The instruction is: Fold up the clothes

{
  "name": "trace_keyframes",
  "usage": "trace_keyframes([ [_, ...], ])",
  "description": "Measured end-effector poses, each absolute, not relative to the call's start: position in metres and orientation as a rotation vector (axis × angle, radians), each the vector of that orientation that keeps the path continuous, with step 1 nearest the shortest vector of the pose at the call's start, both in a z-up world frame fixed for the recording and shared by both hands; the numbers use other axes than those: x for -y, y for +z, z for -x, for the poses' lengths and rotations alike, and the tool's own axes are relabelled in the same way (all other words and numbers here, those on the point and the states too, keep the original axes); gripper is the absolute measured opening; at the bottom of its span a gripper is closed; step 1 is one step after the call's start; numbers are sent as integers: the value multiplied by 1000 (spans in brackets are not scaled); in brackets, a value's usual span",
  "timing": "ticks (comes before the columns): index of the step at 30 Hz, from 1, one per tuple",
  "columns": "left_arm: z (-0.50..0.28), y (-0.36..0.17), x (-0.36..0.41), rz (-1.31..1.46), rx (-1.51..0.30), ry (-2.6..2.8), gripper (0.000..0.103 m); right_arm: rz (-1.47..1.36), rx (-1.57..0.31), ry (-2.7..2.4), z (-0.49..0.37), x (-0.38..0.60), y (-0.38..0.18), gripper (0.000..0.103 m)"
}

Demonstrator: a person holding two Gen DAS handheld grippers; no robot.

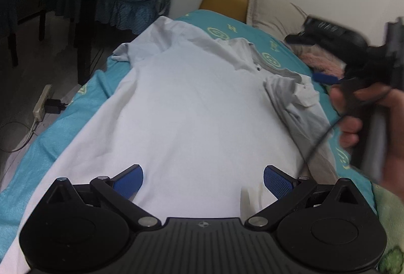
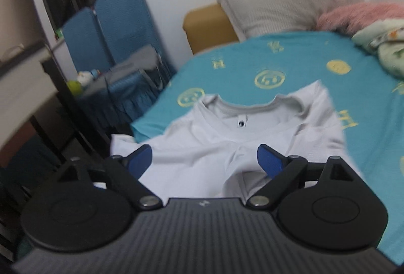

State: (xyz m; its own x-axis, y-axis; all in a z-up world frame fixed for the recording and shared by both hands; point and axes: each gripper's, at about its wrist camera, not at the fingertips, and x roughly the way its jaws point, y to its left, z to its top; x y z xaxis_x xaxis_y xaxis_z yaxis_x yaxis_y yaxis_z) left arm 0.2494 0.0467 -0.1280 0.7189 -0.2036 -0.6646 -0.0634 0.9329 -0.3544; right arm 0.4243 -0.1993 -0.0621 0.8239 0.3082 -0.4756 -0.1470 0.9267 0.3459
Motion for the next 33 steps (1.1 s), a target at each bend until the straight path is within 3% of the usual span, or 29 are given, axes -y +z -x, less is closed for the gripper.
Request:
trace_keyframes([
  [8, -221, -118, -16, 327, -818, -253, 102, -367, -525, 181, -238, 255, 9, 92],
  [12, -201, -111, -3, 287, -840, -329, 101, -463, -459, 132, -148, 295, 12, 92],
  [17, -175, -111, 9, 295, -909, -444, 93, -544, -450, 72, -101, 328, 1, 92],
  [23, -150, -124, 27, 338, -1037, -555, 73, -580, -475, 109, -101, 338, -10, 92],
  [25, -145, -129, 33, 373, -1085, -601, 55, -587, -487, 119, -101, 340, -14, 92],
  [32, -136, -142, 53, 341, -1147, -683, 50, -551, -586, 110, -115, 336, -29, 92],
  [33, -136, -142, 53, 334, -1149, -677, 42, -557, -599, 111, -118, 336, -31, 92],
])
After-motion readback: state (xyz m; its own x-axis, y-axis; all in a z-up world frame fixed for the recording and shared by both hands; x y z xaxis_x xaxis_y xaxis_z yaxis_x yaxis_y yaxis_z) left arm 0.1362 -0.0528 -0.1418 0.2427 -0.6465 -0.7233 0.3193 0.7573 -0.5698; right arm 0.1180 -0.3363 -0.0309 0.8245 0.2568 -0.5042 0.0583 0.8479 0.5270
